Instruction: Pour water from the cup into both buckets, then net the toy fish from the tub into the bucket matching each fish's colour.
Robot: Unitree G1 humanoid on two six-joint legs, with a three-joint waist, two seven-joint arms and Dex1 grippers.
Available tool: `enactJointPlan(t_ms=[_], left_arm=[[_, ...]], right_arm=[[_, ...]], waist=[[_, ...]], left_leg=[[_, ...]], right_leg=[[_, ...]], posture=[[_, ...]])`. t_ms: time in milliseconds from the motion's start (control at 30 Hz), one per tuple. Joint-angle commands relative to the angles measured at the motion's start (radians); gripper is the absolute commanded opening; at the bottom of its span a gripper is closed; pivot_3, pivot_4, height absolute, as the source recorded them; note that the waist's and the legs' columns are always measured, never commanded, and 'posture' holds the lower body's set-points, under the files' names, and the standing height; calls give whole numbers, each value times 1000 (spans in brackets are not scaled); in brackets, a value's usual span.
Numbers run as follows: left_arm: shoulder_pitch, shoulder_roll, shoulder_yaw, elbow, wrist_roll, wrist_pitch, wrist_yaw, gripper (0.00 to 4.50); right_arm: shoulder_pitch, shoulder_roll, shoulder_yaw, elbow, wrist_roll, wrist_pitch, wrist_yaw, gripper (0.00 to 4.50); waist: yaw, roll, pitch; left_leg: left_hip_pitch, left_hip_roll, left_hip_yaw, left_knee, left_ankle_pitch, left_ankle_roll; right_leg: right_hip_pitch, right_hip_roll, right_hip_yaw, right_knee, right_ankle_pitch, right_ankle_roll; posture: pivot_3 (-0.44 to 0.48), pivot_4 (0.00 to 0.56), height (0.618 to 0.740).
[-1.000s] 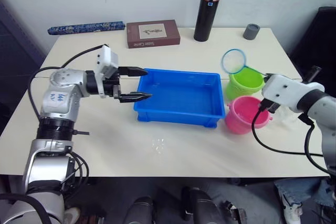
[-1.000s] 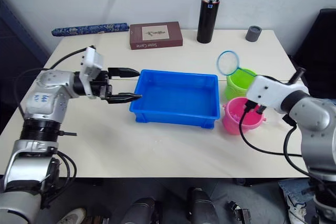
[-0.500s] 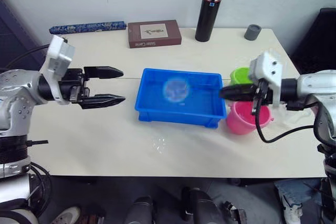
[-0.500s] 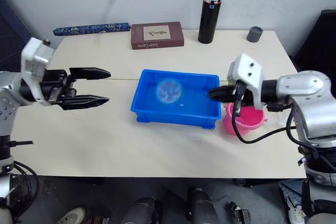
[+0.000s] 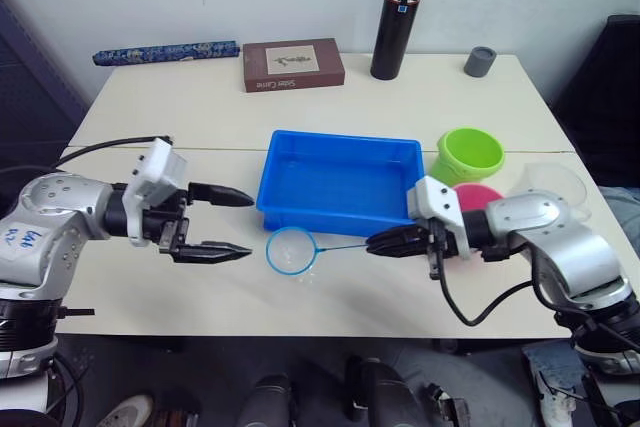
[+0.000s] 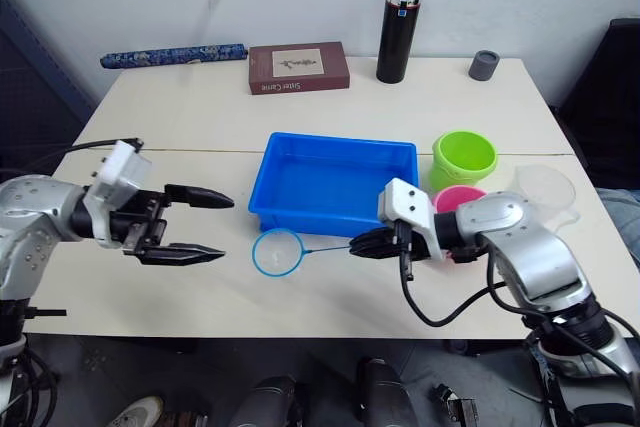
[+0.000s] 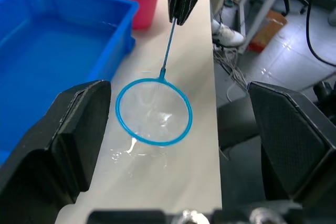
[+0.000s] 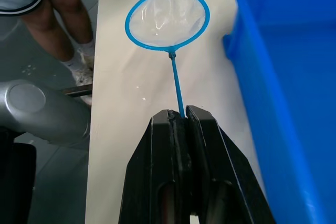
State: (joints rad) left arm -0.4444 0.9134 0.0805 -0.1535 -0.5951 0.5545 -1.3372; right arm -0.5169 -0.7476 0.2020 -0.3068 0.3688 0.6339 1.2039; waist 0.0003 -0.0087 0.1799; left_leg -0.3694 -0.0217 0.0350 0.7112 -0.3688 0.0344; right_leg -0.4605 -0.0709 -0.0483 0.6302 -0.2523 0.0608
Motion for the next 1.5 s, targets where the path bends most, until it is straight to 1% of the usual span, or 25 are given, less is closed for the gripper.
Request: enactJointPlan(t_ms=[33,133,300,467,667,733,767,800,900,933,1000,1133,1200,1300,1367,1500], left_arm=[[1,-18,-45,10,56,-79,-11,4473],[-6,-51,-84,50,105,-138,-2,4473],[6,-79,-116,92,159,-206,-4,4473],[9,-91,-118,89,168,-210,3,4473],[28,-91,-117,73,174,-214,18,4473],[36,-97,-109,62,166,-208,32,4500],[39,-103,-104,55,158,-201,42,4500],[40,-107,-101,51,152,-196,48,4500],[52,-113,-96,35,145,-169,75,4500],[58,-114,-97,27,152,-157,94,4500],[68,-114,-97,13,158,-129,128,4500],[93,-116,-74,-21,123,-76,160,4500],[111,-119,-58,-37,123,-43,205,4500],[148,-116,-31,-56,121,10,269,4500],[195,-115,-10,-72,129,2,294,4500],[312,-129,40,-129,134,-20,361,4500]], right_arm=[[-7,24,40,16,-34,-29,-28,0],[-20,68,106,84,-96,-64,-65,0],[-38,139,161,154,-144,-88,-97,0],[-71,211,188,260,-190,-140,-122,0],[-74,227,185,306,-210,-185,-108,0],[-74,218,181,300,-195,-161,-82,841],[-72,216,176,296,-195,-164,-80,1135],[-70,216,173,293,-196,-167,-80,1576],[-57,190,167,258,-200,-148,-73,3174],[-49,175,159,236,-190,-129,-66,3605],[-31,145,142,191,-170,-100,-54,3605],[30,64,78,52,-88,-3,-30,3605],[76,15,29,-24,-42,35,-21,3605],[140,-47,-81,-123,45,102,-28,3605],[185,-68,-133,-163,57,99,-59,3605],[301,-97,-193,-196,45,71,-108,3605]], waist=[[-1,0,0],[-1,0,0],[-1,0,0],[-2,0,0],[-2,0,0],[-2,0,0],[-2,0,0],[-2,0,0],[-2,0,0],[-2,0,0],[-1,0,0],[1,0,0],[0,0,0],[1,0,0],[0,0,0],[1,0,0]], left_leg=[[0,0,0,0,0,0],[0,0,0,0,0,0],[-1,0,0,0,0,0],[-1,0,0,1,0,0],[-1,0,0,1,0,0],[-1,0,0,1,0,0],[-1,0,0,1,0,0],[-1,0,0,1,0,0],[-1,0,0,1,0,0],[-1,0,0,1,0,0],[-1,0,0,0,0,0],[-1,0,-1,0,0,1],[-1,0,-1,0,0,1],[-1,0,-1,-1,-1,1],[0,0,-1,-1,-1,1],[1,1,-1,-4,-1,0]], right_leg=[[0,0,0,0,0,0],[0,0,0,0,0,0],[-1,1,0,0,0,0],[-1,0,0,1,0,0],[0,0,0,1,0,0],[-1,0,0,1,0,0],[-1,0,0,1,0,0],[-1,0,0,1,0,0],[-1,0,0,1,0,0],[-1,0,0,1,0,0],[-1,0,0,1,0,0],[0,-1,0,0,0,0],[0,-1,0,-1,0,0],[0,-1,0,-2,0,0],[0,-1,0,-3,0,0],[0,-1,0,-3,0,0]], posture=[[0,150,740],[0,150,740],[0,150,740],[0,150,740],[0,150,740],[0,150,740],[0,150,740],[0,150,740],[0,150,740],[0,150,740],[0,150,740],[0,150,740],[0,150,740],[0,150,740],[0,150,740],[0,150,740]])
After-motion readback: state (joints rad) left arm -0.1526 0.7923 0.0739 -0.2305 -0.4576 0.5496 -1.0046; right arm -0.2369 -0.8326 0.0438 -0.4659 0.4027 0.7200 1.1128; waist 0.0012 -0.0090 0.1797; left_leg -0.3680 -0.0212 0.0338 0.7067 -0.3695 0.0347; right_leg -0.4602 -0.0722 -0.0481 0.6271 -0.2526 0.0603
